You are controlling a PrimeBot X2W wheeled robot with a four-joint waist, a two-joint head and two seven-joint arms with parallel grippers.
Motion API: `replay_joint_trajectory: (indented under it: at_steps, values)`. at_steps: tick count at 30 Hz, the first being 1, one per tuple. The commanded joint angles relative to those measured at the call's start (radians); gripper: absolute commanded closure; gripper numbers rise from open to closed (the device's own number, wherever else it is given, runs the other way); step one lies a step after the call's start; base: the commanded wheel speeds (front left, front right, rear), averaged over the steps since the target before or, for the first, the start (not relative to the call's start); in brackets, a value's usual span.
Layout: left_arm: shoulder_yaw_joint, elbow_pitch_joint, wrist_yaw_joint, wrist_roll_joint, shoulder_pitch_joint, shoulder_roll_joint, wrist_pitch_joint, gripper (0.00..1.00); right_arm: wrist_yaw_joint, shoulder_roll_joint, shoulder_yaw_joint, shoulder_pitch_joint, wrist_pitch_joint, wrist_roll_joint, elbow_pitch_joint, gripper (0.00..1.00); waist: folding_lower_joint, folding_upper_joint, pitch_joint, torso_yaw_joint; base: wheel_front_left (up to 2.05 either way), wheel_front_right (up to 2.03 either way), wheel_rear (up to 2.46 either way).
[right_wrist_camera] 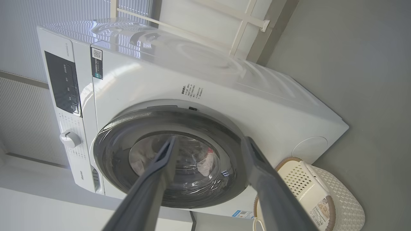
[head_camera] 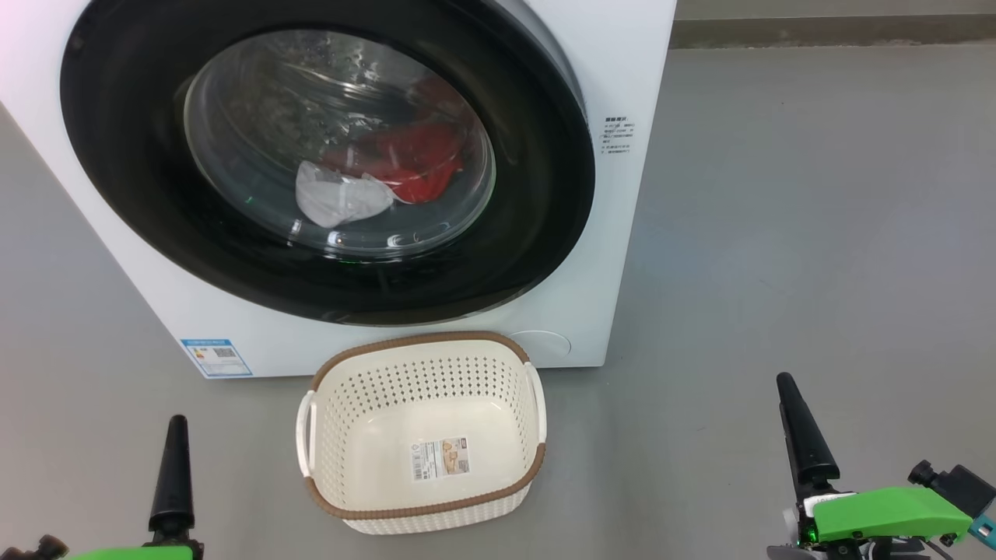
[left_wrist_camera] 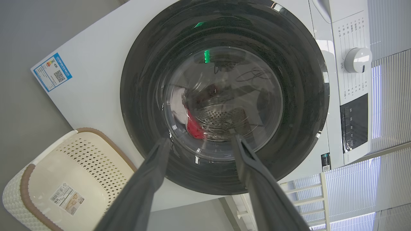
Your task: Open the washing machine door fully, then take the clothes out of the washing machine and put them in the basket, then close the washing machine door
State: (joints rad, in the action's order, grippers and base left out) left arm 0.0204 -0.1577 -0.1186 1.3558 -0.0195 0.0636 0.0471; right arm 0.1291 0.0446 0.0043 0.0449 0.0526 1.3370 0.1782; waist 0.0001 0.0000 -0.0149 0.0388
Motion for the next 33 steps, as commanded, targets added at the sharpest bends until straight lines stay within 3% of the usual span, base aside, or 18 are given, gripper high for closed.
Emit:
replay_joint_trajectory:
  at_steps: [1, 12, 33]
  values:
    - [0.012, 0.033, -0.005, -0.008, -0.010, 0.022, 0.009, 0.00, 0.001, 0.011, 0.018, 0.046, 0.006, -0.014, -0.033, 0.00, -0.0001, 0.0000, 0.000, 0.000, 0.00, 0.00, 0.00]
    - [0.001, 0.054, -0.007, -0.189, -0.006, 0.038, 0.041, 0.00, 0.001, 0.017, 0.044, 0.056, 0.038, -0.176, -0.041, 0.00, -0.0001, 0.0000, -0.001, 0.007, 0.00, 0.00, 0.00]
    - [-0.017, 0.075, -0.009, -0.610, 0.001, 0.070, 0.107, 0.00, 0.001, 0.020, 0.073, 0.078, 0.102, -0.626, -0.016, 0.00, -0.0001, 0.0000, -0.005, 0.021, 0.00, 0.00, 0.00]
